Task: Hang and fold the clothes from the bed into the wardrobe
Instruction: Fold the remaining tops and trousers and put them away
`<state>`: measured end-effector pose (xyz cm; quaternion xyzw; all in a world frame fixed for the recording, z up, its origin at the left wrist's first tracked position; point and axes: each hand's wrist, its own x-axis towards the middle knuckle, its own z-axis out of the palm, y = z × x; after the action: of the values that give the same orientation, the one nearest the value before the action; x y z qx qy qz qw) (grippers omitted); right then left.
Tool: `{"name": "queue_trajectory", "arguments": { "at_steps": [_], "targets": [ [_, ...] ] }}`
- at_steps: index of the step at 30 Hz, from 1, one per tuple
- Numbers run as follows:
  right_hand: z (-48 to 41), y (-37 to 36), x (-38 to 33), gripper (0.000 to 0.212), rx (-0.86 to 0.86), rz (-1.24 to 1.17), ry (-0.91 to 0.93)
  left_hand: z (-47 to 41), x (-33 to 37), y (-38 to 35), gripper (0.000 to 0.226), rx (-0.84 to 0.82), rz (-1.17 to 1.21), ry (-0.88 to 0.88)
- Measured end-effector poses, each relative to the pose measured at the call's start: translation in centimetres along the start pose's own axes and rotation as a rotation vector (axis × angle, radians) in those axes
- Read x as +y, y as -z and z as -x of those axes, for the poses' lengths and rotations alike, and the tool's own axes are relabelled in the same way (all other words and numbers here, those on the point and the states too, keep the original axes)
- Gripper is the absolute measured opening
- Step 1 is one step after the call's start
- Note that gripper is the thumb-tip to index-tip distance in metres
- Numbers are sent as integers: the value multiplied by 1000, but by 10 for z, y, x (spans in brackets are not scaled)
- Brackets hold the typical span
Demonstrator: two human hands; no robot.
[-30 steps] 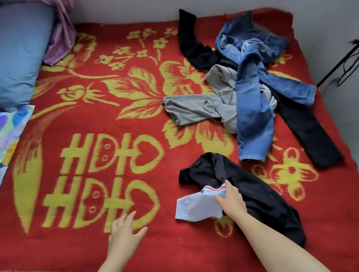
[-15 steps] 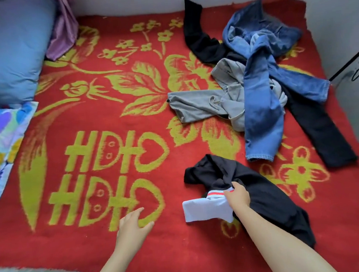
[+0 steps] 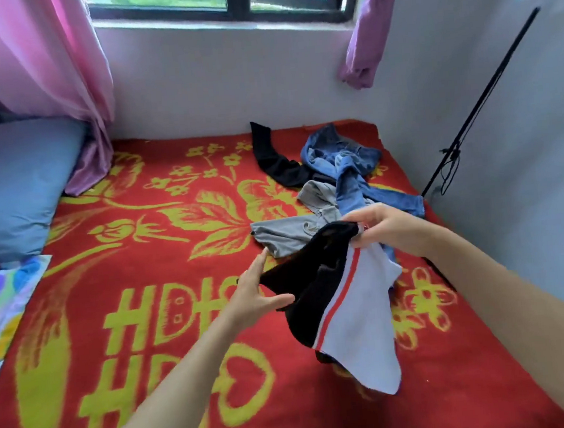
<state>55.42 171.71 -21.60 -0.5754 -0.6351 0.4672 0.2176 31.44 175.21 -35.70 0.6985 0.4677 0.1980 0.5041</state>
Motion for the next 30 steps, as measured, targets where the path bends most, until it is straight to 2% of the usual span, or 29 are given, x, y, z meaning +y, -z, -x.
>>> {"name": "queue_trajectory", "arguments": {
  "at_steps": [3,4,10,11,14,16,18,22,25,27,30],
  "targets": [
    [16,-7,-72,38,11,-172,95,11,8,48,103,-112,24,-166],
    [19,-8,-89,40,14,-191,113,13,8,60,99,-126,8,-199],
    [23,-19,-140,40,92,-144,108,37,30,120,13,-6,36,-209],
    [23,-22,-148,40,122,-112,107,44,31,135,6,25,32,-204],
    [24,-24,-159,45,281,9,105,59,34,181,4,135,48,-183],
    [23,-28,-163,40,357,155,114,69,40,212,14,222,57,-199],
    [19,-32,-166,28,369,305,125,80,53,237,22,291,52,-256],
    [10,-32,-171,19,361,529,147,110,93,275,27,350,46,-357],
    [8,-28,-180,16,414,525,226,127,108,293,20,336,-52,-348],
    [7,-27,-191,15,424,480,294,132,108,300,19,412,-171,-345],
    [3,-33,-212,12,372,376,368,137,103,311,17,502,-196,-290]
  ]
}}
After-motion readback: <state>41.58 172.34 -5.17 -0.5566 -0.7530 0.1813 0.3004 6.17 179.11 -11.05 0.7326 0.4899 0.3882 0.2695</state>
